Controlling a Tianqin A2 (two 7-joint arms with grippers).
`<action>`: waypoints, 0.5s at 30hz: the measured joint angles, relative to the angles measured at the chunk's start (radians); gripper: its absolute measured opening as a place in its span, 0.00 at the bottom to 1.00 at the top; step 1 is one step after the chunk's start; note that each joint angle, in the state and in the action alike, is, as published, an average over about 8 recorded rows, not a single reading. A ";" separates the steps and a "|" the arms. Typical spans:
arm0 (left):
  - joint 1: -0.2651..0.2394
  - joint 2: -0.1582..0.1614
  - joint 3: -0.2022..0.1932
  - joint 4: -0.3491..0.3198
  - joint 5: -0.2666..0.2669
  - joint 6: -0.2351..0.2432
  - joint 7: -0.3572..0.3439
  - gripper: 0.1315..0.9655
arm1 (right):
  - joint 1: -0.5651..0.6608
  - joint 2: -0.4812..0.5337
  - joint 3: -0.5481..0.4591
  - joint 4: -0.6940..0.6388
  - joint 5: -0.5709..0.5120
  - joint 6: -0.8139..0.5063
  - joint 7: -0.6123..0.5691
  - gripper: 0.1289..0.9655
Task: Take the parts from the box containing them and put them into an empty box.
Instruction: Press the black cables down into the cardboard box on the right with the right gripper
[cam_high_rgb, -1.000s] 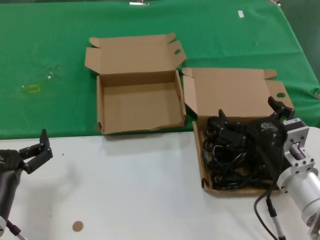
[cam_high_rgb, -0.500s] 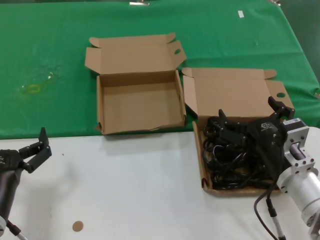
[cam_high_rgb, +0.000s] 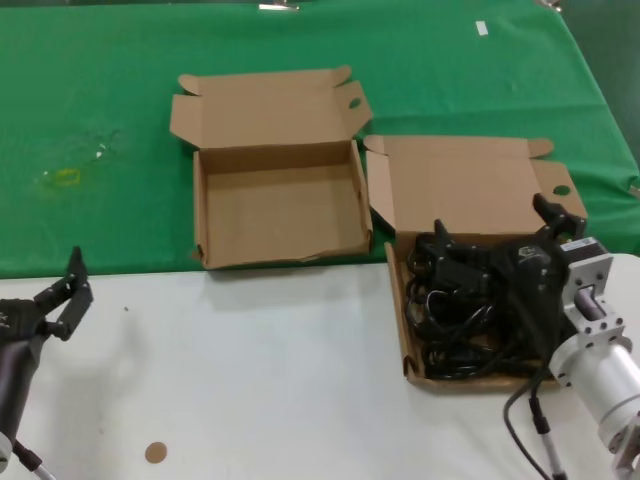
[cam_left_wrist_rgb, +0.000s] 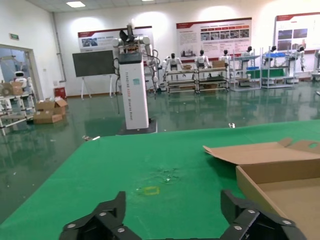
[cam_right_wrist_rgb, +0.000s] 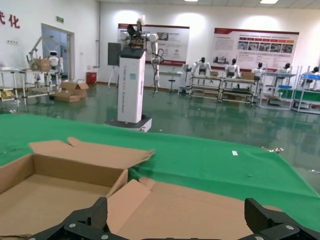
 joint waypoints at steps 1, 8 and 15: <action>0.000 0.000 0.000 0.000 0.000 0.000 0.000 0.73 | 0.000 -0.004 0.002 -0.002 -0.001 -0.002 -0.004 1.00; 0.000 0.000 0.000 0.000 0.000 0.000 0.000 0.56 | 0.000 -0.011 0.010 -0.005 -0.005 -0.011 -0.015 1.00; 0.000 0.000 0.000 0.000 0.000 0.000 0.000 0.38 | 0.002 0.058 -0.019 0.014 0.010 0.009 0.010 1.00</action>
